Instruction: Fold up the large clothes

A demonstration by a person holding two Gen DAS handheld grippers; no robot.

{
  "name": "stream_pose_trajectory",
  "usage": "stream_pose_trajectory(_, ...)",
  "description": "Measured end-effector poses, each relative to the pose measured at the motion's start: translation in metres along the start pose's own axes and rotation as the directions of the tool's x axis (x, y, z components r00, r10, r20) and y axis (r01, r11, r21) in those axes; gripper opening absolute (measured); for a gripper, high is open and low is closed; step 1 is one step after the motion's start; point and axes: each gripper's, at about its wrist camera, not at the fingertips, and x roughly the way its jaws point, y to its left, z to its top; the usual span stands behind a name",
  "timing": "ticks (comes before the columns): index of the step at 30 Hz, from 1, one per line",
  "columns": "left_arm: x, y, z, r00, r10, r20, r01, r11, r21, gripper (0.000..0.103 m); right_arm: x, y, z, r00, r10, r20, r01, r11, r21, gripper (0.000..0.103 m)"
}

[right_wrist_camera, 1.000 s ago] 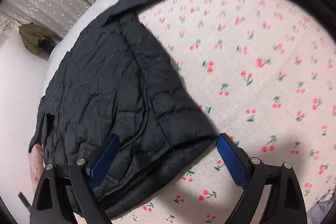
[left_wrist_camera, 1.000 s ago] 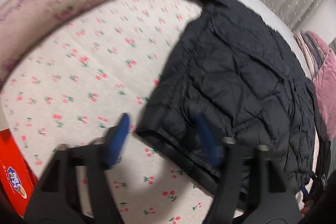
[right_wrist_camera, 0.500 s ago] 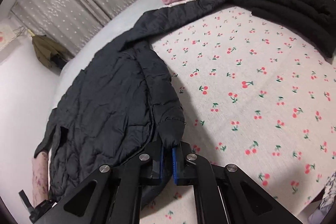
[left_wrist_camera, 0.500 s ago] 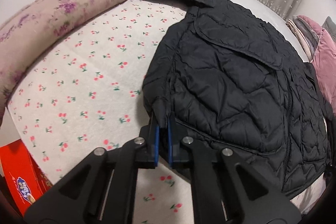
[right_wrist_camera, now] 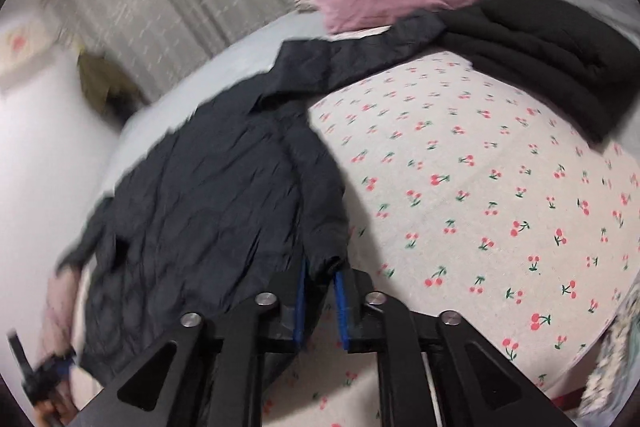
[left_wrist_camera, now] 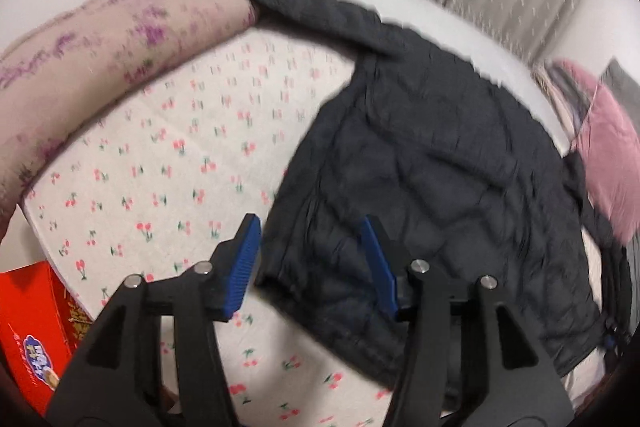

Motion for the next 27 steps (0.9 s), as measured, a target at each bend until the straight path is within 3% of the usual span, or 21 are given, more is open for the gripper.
stream_pose_trajectory(3,0.002,-0.024,0.006,1.0,-0.006,0.019,0.005,0.999,0.034,0.06,0.007,-0.014,0.01,0.999,-0.026,0.028,0.025,0.999,0.048,0.032)
stream_pose_trajectory(7,0.011,-0.072,0.02,0.998,-0.058,-0.015,0.059,0.995,0.076,0.064,0.025,-0.021,0.022,0.999,0.034,-0.003,-0.034,0.992,0.126,0.059)
stream_pose_trajectory(9,0.011,-0.1,0.03,0.996,-0.09,-0.021,0.092,0.991,0.101,0.065,0.034,-0.019,0.031,0.998,0.061,-0.006,-0.06,0.988,0.141,0.066)
stream_pose_trajectory(12,0.014,-0.14,0.052,0.987,-0.155,-0.031,0.157,0.982,0.108,0.082,0.043,-0.018,0.045,0.999,0.054,0.002,-0.054,0.989,0.137,0.068)
stream_pose_trajectory(17,0.05,-0.183,0.061,0.983,-0.182,-0.016,0.183,0.969,0.164,0.083,0.07,-0.032,0.086,0.999,0.035,-0.014,-0.032,0.982,0.188,0.068)
stream_pose_trajectory(19,0.076,-0.186,0.048,0.99,-0.142,-0.016,0.142,0.967,0.214,0.083,0.084,-0.035,0.105,1.0,0.004,-0.009,-0.003,0.989,0.149,0.068)
stream_pose_trajectory(21,0.11,-0.184,0.043,0.993,-0.052,-0.106,0.076,0.968,0.238,0.083,0.102,-0.039,0.126,1.0,-0.019,-0.013,0.02,0.993,0.117,0.068)
stream_pose_trajectory(23,0.121,-0.174,0.047,0.986,-0.086,-0.146,0.113,0.975,0.193,0.083,0.127,-0.05,0.149,0.999,-0.025,-0.027,0.028,0.991,0.131,0.068)
stream_pose_trajectory(27,0.125,-0.16,0.059,0.982,-0.118,-0.145,0.13,0.989,0.076,0.083,0.169,-0.069,0.186,0.999,-0.03,-0.041,0.037,0.979,0.2,0.068)
